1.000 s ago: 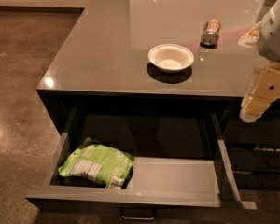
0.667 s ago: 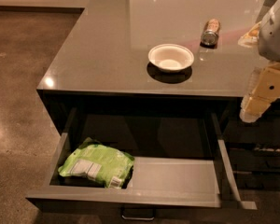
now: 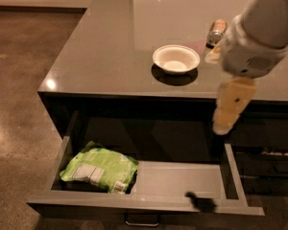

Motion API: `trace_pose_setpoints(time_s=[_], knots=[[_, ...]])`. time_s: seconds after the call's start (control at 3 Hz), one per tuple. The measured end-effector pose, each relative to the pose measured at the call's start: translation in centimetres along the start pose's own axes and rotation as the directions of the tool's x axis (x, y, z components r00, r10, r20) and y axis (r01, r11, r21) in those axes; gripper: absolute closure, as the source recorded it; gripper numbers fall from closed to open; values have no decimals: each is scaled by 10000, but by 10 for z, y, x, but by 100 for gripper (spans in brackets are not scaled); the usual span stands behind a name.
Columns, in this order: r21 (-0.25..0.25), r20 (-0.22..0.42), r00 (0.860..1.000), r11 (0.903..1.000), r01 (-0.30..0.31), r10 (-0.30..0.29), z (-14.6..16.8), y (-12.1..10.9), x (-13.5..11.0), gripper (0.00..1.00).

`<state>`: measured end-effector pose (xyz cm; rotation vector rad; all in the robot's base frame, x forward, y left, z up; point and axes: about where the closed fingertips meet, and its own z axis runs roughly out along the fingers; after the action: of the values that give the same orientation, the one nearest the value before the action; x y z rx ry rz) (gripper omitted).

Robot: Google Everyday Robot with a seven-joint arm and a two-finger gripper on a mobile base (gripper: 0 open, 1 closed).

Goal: Pick green rice chip bag from top drawer and place on counter

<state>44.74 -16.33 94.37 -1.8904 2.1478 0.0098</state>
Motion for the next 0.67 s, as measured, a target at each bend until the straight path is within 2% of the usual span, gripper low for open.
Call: trace_pose_setpoints(time_s=[0.33,0.67], knots=[[-1142,177,9955,9889,945,-931,61,21,-47,0],[-2089,86,9911,9691,1314,-1325,131,49,-75,0]])
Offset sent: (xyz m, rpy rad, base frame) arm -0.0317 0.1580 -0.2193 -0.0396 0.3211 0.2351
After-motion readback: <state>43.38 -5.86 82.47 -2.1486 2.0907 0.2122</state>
